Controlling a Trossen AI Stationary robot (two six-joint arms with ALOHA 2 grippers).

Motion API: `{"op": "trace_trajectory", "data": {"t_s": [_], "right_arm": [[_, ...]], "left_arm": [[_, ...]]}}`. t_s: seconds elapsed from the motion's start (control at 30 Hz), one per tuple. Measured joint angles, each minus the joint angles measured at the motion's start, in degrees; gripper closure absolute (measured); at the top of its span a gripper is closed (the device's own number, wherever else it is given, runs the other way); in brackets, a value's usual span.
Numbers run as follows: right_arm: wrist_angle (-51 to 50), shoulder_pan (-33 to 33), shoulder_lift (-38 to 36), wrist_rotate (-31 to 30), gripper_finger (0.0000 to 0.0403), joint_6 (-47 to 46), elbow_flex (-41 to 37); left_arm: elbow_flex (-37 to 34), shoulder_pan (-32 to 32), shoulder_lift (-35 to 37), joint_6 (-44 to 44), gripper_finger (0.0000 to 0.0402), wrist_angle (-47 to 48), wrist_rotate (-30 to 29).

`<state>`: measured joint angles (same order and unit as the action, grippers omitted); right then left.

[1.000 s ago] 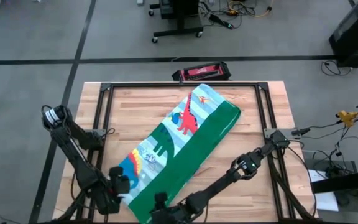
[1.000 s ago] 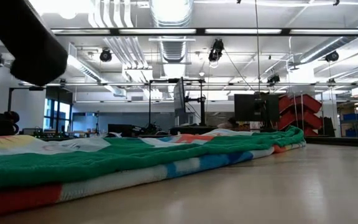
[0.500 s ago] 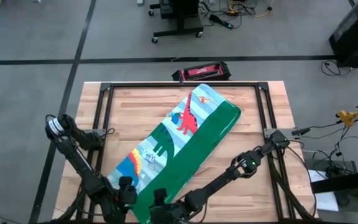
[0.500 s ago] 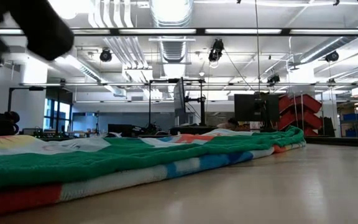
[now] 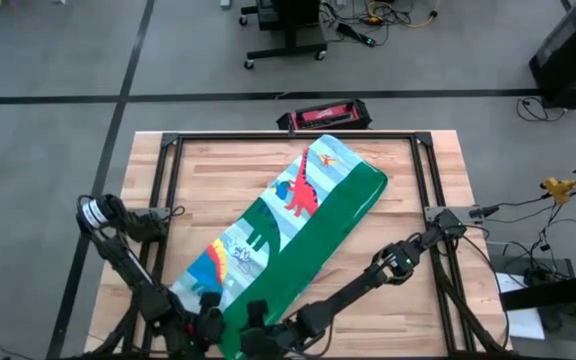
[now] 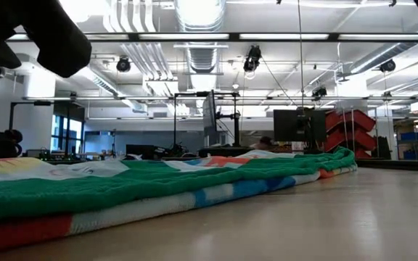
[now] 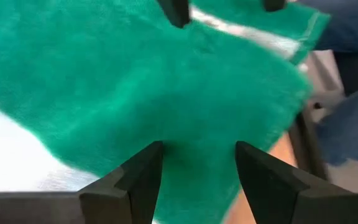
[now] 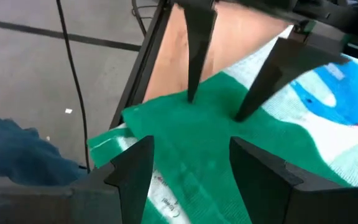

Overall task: Roll towel
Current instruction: Fold the multi-color dinosaur print towel

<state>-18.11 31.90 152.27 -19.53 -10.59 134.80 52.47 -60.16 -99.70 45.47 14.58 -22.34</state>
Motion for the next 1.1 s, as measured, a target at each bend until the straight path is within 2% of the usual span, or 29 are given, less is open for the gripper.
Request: {"op": "trace_trajectory", "data": {"t_s": [0.2, 0.3, 0.4, 0.53, 0.6, 0.8, 1.0, 1.1], "right_arm": [[-0.02, -0.47, 0.0, 0.0, 0.0208, -0.39, -0.02], [-0.09, -0.63, 0.0, 0.02, 0.0208, -1.06, -0.02], [-0.04, -0.63, 0.0, 0.0, 0.0208, -1.21, -0.04], [-0.07, -0.48, 0.0, 0.0, 0.0208, -1.2, -0.04], [-0.03, -0.21, 0.0, 0.0, 0.0208, -0.94, -0.04], [0.42, 1.81, 0.0, 0.0, 0.0207, 0.15, -0.07], [0.78, 2.32, 0.7, 0.01, 0.0219, -2.32, -0.14], [0.91, 1.85, 1.18, -0.18, 0.0229, -3.92, -0.51]], "left_arm": [[0.0, -0.02, 0.0, -1.93, 0.0217, -0.01, -1.21], [0.0, -0.02, 0.0, -1.56, 0.0237, -0.01, -1.17], [0.0, -0.02, 0.0, -0.77, 0.0278, -0.04, -1.16], [0.0, -0.01, 0.0, 0.62, 0.0366, -0.06, -1.16], [0.0, 0.0, 0.0, 1.51, 0.0391, -0.02, -1.16], [0.0, 0.32, 2.58, 2.25, 0.04, 1.51, -1.23], [0.0, 0.37, 11.15, 5.81, 0.0401, 14.55, -8.38], [0.0, 0.39, 15.23, 6.01, 0.0401, 15.75, -8.63]]}}
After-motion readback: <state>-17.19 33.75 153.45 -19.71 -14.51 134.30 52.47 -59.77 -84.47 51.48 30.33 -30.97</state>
